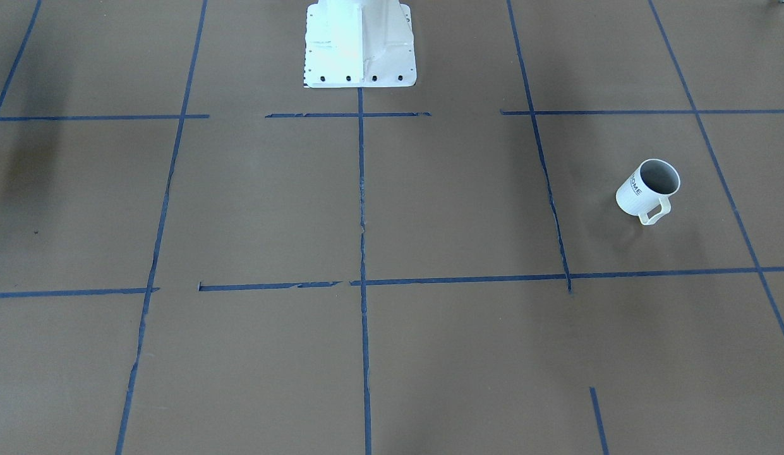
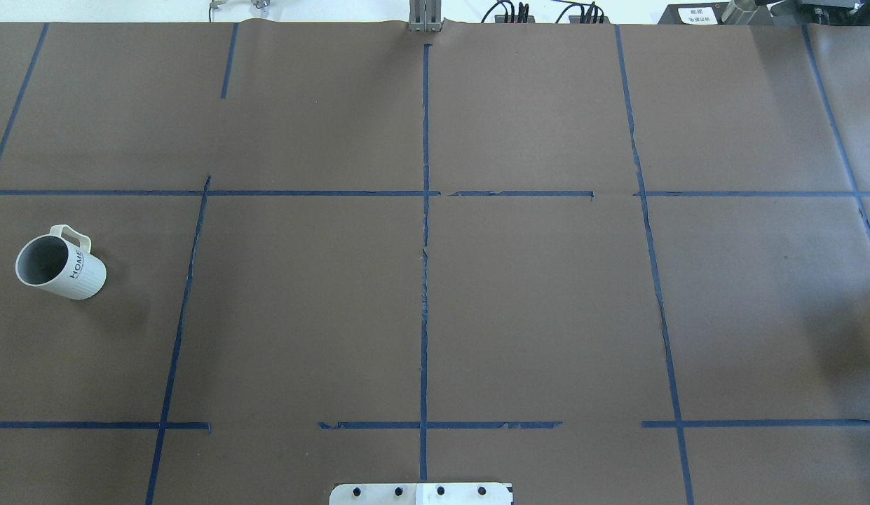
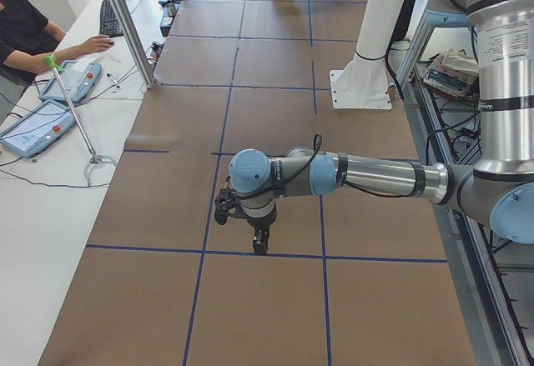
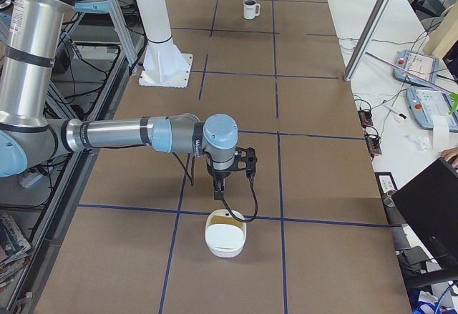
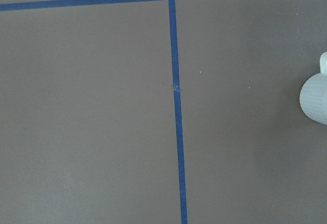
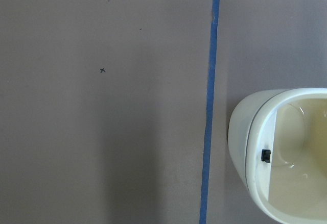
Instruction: Left arm hands cup to right arm to dump lemon
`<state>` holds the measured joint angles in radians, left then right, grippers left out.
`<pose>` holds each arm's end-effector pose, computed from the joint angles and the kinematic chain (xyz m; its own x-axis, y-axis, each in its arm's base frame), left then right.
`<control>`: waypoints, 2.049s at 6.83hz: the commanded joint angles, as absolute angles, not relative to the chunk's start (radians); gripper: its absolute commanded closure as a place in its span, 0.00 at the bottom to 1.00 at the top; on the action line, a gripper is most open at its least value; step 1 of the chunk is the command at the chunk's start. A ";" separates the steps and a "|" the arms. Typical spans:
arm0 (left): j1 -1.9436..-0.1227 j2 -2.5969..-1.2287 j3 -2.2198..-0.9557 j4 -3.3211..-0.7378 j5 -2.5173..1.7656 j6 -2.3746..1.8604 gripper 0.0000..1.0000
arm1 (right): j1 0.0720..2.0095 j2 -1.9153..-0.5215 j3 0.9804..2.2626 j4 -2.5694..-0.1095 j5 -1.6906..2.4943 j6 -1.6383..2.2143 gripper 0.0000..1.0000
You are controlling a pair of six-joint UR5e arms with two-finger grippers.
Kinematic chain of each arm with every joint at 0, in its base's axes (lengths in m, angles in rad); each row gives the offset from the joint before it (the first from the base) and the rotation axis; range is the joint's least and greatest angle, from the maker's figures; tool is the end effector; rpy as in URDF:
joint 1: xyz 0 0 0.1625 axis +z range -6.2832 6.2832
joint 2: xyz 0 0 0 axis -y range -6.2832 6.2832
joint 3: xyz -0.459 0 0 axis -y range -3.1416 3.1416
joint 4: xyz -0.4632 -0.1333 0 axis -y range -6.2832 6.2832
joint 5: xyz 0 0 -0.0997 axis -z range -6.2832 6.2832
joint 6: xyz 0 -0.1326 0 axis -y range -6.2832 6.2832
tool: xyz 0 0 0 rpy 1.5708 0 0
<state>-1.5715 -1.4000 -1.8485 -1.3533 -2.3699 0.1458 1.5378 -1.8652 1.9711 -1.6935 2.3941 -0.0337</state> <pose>-0.0386 -0.4714 0.6683 0.6900 0.0656 -0.7208 -0.1006 0.9949 -0.0057 0.0220 -0.4265 0.6446 0.6783 -0.0438 0.7334 0.0559 0.9984 0.0079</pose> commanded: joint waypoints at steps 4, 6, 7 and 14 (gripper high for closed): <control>-1.571 -1.404 -1.841 -1.356 -2.368 0.137 0.00 | 1.546 -1.864 1.979 -1.692 2.396 -0.032 0.00; -1.569 -1.396 -1.856 -1.364 -2.367 0.144 0.00 | 1.546 -1.862 1.986 -1.692 2.396 -0.023 0.00; -1.569 -1.391 -1.852 -1.365 -2.370 0.143 0.00 | 1.545 -1.858 1.987 -1.692 2.396 -0.020 0.00; -1.530 -1.407 -1.825 -1.483 -2.385 0.056 0.00 | 1.537 -1.861 1.996 -1.600 2.404 -0.011 0.00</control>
<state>-1.5499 -1.3985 -1.8286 -1.4653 -2.3739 0.1152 1.5400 -1.8606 1.9956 -1.6026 2.4035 -0.0135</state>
